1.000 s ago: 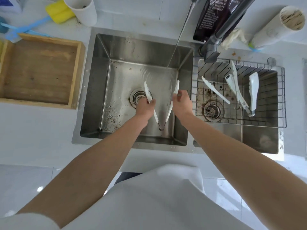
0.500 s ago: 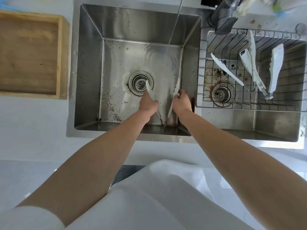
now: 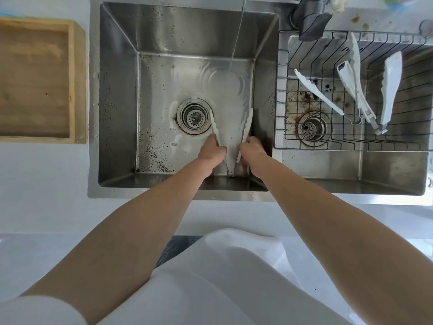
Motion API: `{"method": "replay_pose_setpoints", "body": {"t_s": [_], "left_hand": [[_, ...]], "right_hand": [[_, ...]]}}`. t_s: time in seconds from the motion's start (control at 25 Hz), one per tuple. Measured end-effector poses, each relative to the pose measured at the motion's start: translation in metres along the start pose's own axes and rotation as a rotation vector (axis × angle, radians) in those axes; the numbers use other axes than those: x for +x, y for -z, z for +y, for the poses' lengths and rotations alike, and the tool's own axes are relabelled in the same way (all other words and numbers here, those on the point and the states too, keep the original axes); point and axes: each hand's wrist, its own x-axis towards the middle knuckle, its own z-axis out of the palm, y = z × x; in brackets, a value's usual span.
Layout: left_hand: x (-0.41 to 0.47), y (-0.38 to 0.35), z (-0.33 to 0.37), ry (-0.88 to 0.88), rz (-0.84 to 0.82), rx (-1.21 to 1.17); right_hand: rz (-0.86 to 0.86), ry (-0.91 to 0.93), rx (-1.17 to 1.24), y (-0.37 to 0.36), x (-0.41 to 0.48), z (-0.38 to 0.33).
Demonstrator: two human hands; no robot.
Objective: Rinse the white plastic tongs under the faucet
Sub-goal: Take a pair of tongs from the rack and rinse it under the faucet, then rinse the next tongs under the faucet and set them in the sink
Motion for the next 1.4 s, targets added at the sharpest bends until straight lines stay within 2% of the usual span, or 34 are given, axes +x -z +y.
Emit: {"method": "replay_pose_setpoints", "body": {"t_s": [0.28,0.4,0.52,0.64,0.84,1.04,1.2,1.4], "left_hand": [[-0.016,0.006,0.006,-0.025,0.015,0.014],[-0.030,0.012,0.014,-0.054,0.059,-0.004],[-0.050,0.011,0.029,-0.097,0.099,-0.120],[-0.080,0.002,0.051,-0.193,0.077,-0.264],[-0.117,-0.027,0.090,-0.330,0.038,-0.299],[-0.141,-0.075,0.132,-0.412,0.001,-0.294],[-0.140,-0.128,0.157,-0.374,-0.028,-0.265],[-0.124,-0.194,0.187,-0.300,-0.039,-0.281]], "right_hand": [[0.003,0.042,0.011,0.003,-0.018,0.010],[0.000,0.128,0.016,0.010,-0.040,0.007],[0.014,0.237,0.017,0.025,-0.066,0.004],[0.006,0.331,0.123,0.050,-0.086,0.003],[0.050,0.491,0.181,0.122,-0.104,0.004],[0.140,0.566,0.144,0.201,-0.094,0.015],[0.284,0.624,0.065,0.267,-0.080,0.023],[0.340,0.652,-0.134,0.331,-0.046,0.032]]}}
